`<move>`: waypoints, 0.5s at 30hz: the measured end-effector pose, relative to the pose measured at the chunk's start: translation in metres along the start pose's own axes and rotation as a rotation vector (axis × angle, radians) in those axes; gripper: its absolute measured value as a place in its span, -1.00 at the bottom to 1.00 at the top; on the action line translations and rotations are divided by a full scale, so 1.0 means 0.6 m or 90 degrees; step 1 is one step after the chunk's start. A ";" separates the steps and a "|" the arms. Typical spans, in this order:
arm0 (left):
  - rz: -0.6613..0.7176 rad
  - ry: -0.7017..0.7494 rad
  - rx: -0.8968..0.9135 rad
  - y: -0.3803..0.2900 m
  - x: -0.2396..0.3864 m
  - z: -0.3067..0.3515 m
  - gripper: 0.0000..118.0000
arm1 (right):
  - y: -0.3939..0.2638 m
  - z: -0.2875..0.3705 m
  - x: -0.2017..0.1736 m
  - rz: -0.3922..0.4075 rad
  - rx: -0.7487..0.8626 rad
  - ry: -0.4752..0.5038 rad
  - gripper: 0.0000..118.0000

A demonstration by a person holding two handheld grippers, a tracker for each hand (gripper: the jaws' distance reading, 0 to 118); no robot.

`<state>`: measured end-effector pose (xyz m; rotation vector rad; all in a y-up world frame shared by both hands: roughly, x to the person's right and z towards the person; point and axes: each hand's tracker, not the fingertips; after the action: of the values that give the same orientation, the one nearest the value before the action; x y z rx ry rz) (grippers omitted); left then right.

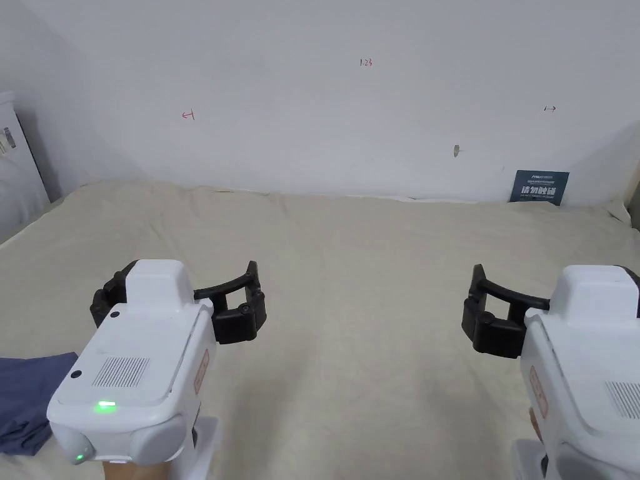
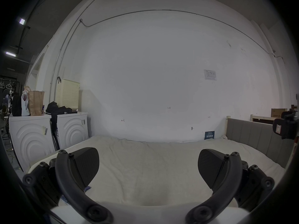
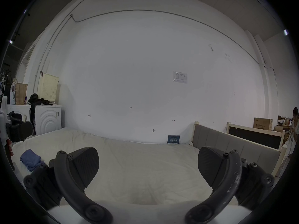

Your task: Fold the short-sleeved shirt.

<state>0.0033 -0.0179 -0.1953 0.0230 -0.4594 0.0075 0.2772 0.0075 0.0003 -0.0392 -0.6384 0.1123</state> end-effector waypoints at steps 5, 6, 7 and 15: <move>-0.003 -0.003 -0.001 0.002 -0.002 0.004 1.00 | 0.005 -0.006 -0.004 -0.047 -0.076 -0.042 1.00; -0.003 -0.004 -0.001 0.002 -0.003 0.005 1.00 | 0.009 -0.009 -0.003 -0.060 -0.112 -0.044 1.00; -0.003 -0.004 -0.001 0.003 -0.003 0.005 1.00 | 0.012 -0.013 -0.001 -0.073 -0.152 -0.042 1.00; 0.006 -0.006 -0.001 0.003 -0.006 0.006 1.00 | 0.022 -0.035 0.004 -0.142 -0.380 -0.092 1.00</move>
<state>-0.0018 -0.0163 -0.1937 0.0202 -0.4690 0.0160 0.2905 0.0209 -0.0160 -0.5378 -0.7992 -0.2968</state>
